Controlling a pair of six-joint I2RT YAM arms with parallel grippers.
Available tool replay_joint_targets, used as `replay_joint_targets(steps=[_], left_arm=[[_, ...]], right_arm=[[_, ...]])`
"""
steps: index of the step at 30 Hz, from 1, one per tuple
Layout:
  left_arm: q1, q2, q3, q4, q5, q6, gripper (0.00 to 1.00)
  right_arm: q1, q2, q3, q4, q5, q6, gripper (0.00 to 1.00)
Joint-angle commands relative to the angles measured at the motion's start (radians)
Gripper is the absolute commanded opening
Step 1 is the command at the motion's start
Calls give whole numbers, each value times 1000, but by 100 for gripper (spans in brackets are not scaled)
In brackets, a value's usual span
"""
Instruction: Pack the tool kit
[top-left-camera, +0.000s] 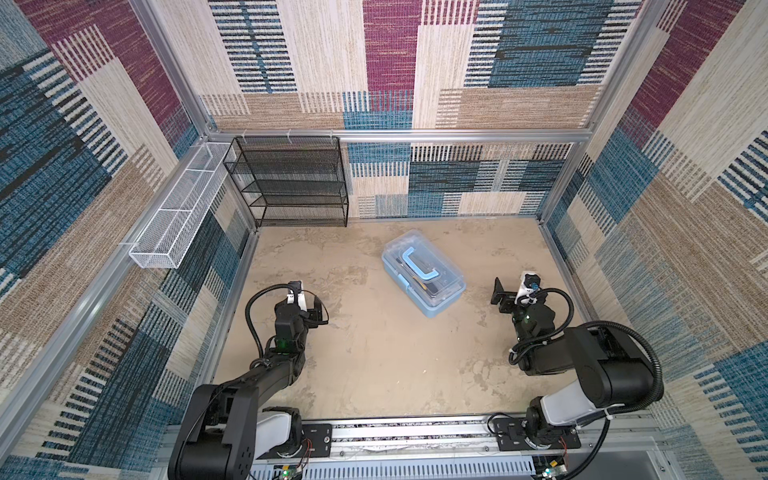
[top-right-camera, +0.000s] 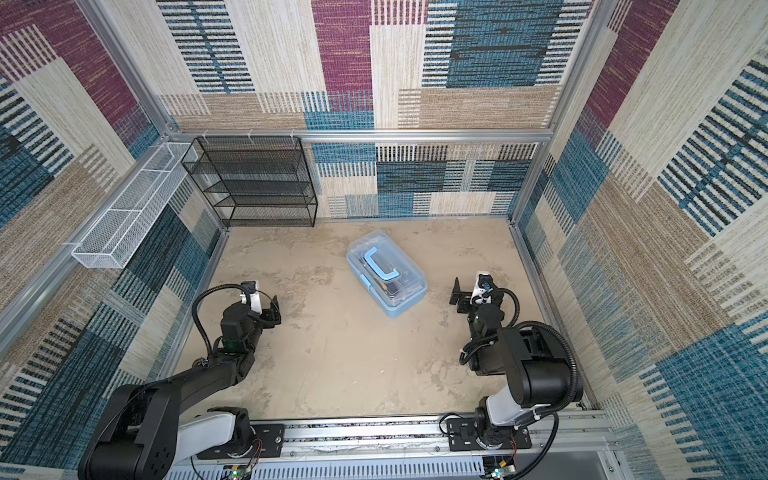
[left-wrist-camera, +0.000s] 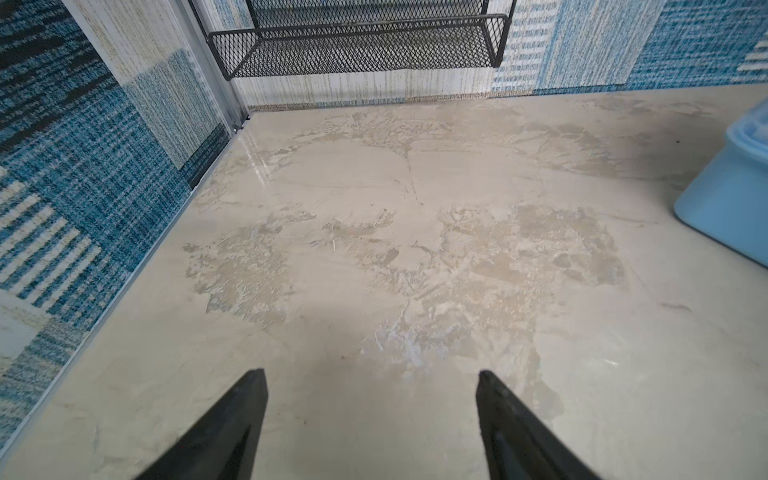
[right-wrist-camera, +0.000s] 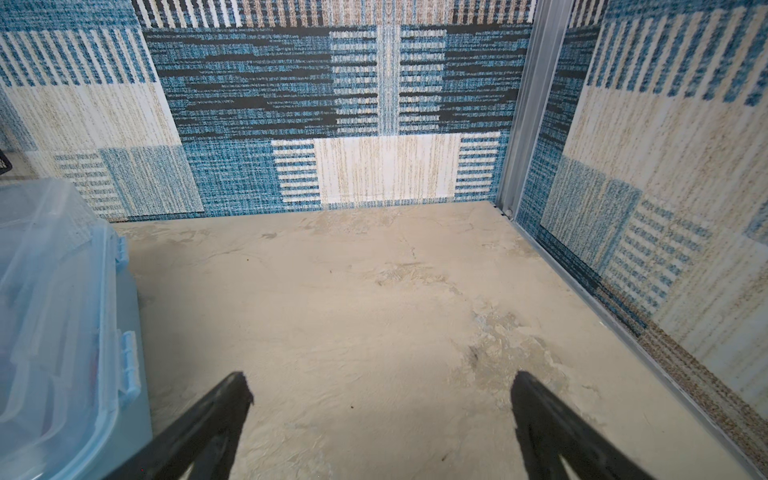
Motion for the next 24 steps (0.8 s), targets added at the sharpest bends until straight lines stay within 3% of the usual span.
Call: replay_joint_targets(steps=[1,8,15,19,21,24], left_arm=[[23,66,11,171,77,21,81],[57,299,13,416,120,17,79],[66,283,175,67,60,-20,82],[66,288,165,94,56,-21,84],[67,291,163,107,54,-21,99],[68,292,164,104,54,-21,99]], right_arm=[[1,0,5,38,-6,5,100],[0,0,5,39,-5,5,100],[0,-2,3,37,-6,5,100],[1,0,5,39,-6,5,100],[0,0,5,38,-6,5,100],[0,0,6,38,-6,6,100]])
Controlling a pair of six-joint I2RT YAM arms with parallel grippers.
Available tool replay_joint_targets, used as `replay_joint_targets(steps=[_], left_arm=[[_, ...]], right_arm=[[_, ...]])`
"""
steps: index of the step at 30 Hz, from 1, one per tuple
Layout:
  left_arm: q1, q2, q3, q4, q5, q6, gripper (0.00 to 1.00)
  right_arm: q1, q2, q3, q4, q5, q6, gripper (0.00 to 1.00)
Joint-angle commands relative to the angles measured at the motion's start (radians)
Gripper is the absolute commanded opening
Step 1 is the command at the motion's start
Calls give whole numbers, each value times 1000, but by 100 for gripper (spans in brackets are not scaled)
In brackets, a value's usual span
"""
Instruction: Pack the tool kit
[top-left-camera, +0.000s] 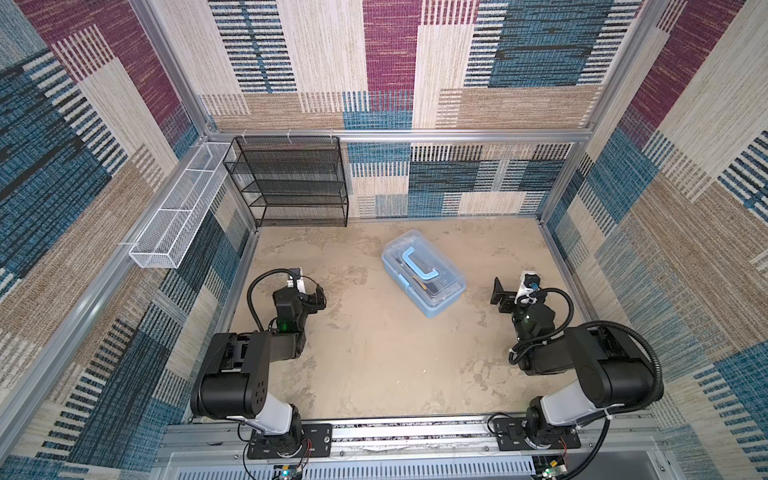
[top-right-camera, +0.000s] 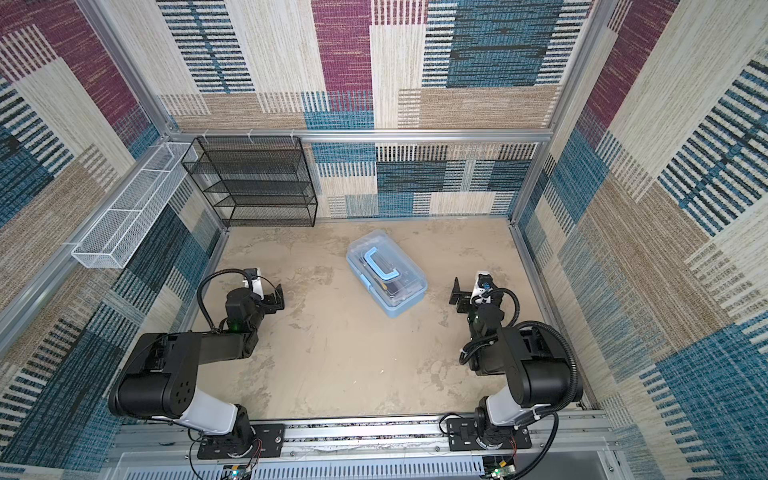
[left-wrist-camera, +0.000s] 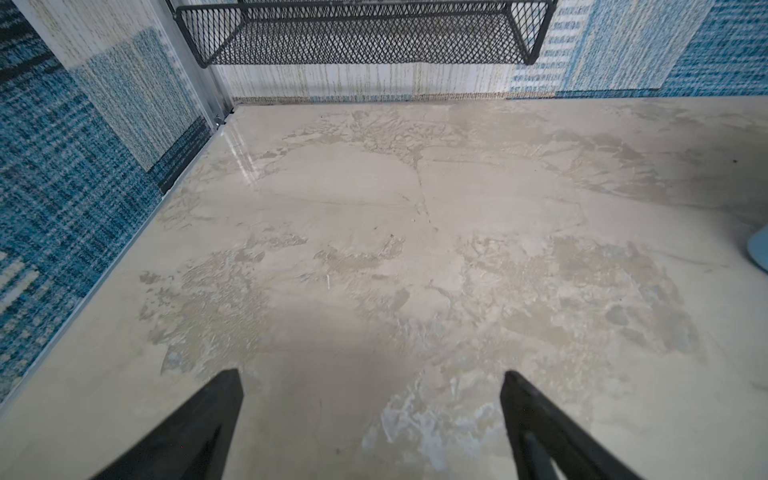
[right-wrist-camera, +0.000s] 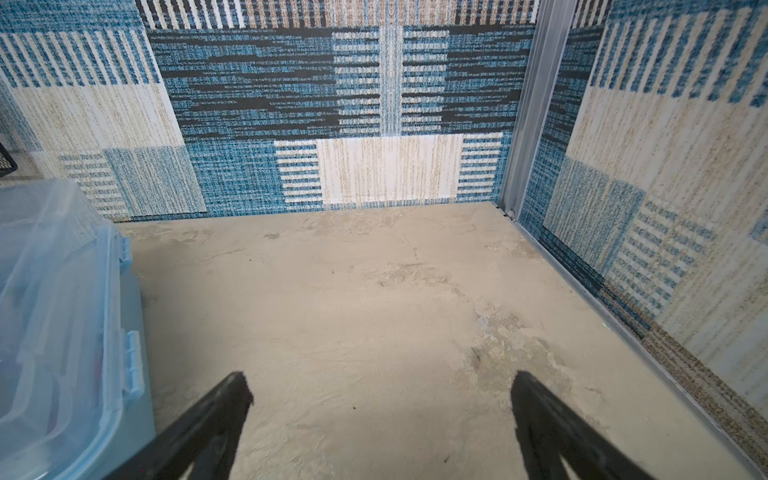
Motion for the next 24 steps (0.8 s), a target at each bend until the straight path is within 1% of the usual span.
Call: replay_joint_targets(steps=[1,24], left_arm=[[1,1,5,4,-8,-11,99],[2,1,5,3,-8,-11,99]], right_arm=[[1,0,4,37,-6,4,100],[-2,0,6,32,-12,6,100]])
